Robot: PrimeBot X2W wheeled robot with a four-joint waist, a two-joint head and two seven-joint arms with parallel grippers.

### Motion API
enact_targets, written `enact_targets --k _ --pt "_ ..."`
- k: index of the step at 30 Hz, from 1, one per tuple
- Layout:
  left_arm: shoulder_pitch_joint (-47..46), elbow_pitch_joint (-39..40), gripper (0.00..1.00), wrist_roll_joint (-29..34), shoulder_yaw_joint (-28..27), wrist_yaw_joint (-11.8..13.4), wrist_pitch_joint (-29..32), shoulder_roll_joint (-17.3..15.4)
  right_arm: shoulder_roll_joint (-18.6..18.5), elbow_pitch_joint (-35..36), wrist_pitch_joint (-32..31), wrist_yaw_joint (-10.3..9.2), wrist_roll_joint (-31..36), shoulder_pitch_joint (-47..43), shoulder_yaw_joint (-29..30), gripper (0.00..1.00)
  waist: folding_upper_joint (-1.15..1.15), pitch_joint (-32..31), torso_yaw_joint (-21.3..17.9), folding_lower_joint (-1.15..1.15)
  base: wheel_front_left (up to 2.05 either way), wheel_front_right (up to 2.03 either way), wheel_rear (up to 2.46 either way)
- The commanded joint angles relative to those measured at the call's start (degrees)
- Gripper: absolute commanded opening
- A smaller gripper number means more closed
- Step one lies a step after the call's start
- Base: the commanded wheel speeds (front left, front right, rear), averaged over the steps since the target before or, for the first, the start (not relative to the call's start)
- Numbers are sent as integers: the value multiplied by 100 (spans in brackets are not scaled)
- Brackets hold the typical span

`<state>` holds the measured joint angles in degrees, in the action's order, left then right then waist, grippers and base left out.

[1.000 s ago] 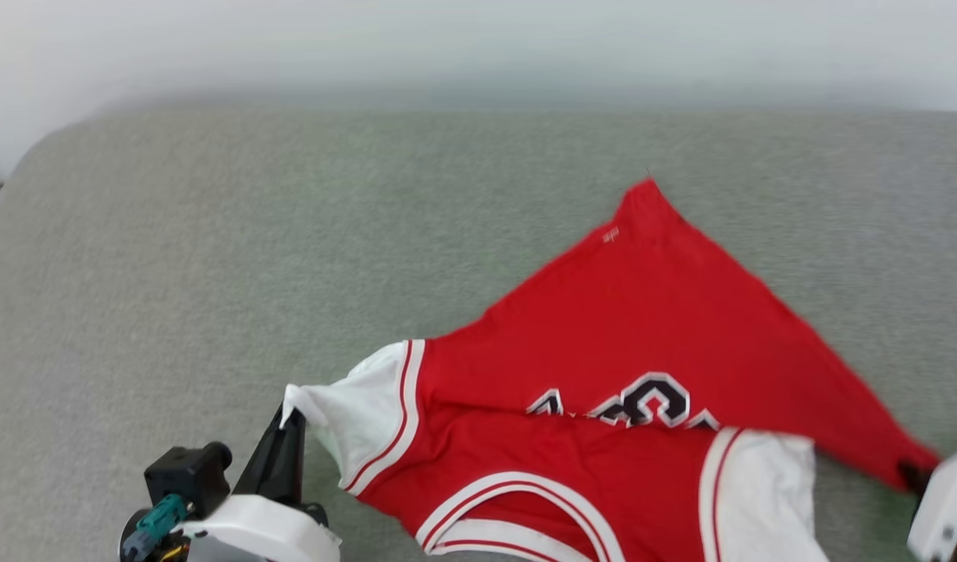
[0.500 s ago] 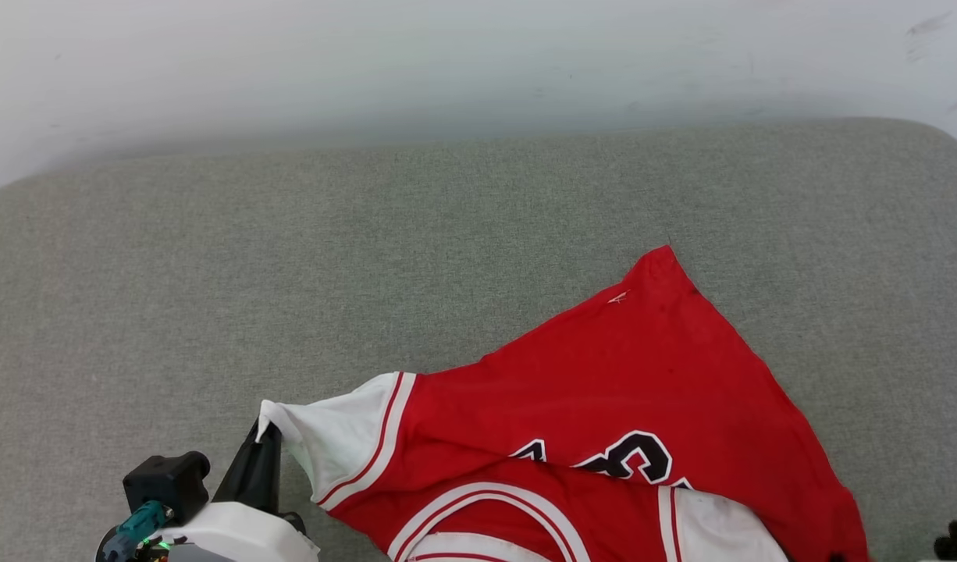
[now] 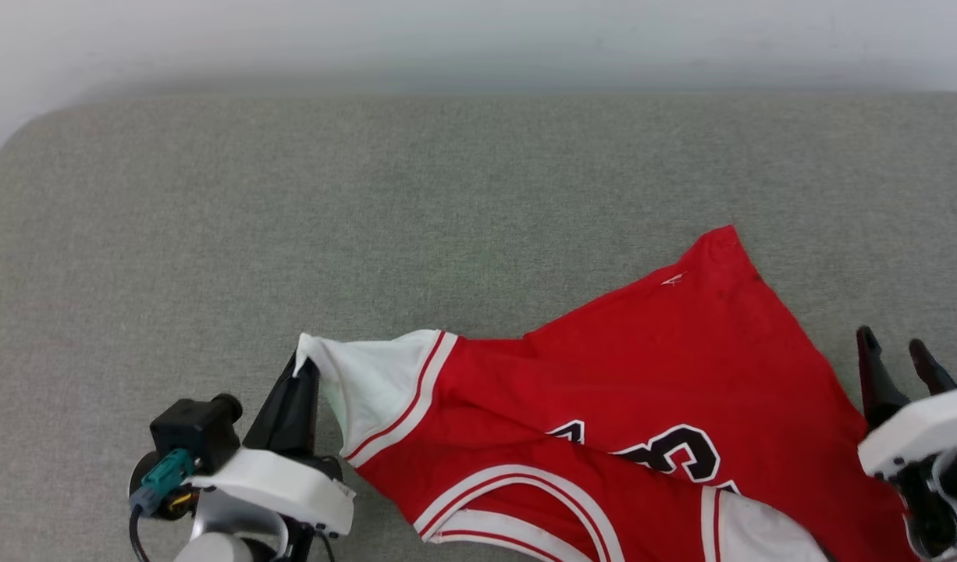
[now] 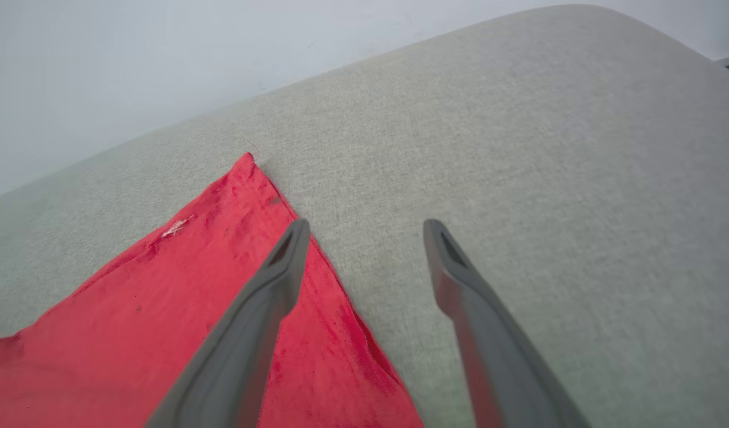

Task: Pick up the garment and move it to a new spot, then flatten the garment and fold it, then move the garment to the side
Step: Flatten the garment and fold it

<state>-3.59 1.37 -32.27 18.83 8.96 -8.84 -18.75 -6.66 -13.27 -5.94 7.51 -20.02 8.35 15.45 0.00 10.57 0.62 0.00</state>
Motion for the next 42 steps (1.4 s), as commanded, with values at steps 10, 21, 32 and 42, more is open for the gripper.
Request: enact_targets --k 10,21,32,42 --pt "-858 -123 0 190 336 -329 -228 265 -1383 -1189 -1639 -5 -456 2153 -1423 100 0 934 745 0 0 0 0" --pt "-1337 -522 0 145 409 -586 -490 574 -2282 -1632 -3286 -3 -1220 3208 -2942 100 0 1512 1172 0 0 0 0" --pt "-1312 -812 0 153 280 -640 -590 550 -2181 -2089 -3891 3 -1684 3065 -3313 0 0 1352 1053 0 0 0 0" --pt "-1631 -968 0 175 -35 -589 -531 190 -2061 -2017 -2668 -5 -1364 3612 -2880 0 0 743 598 0 0 0 0"
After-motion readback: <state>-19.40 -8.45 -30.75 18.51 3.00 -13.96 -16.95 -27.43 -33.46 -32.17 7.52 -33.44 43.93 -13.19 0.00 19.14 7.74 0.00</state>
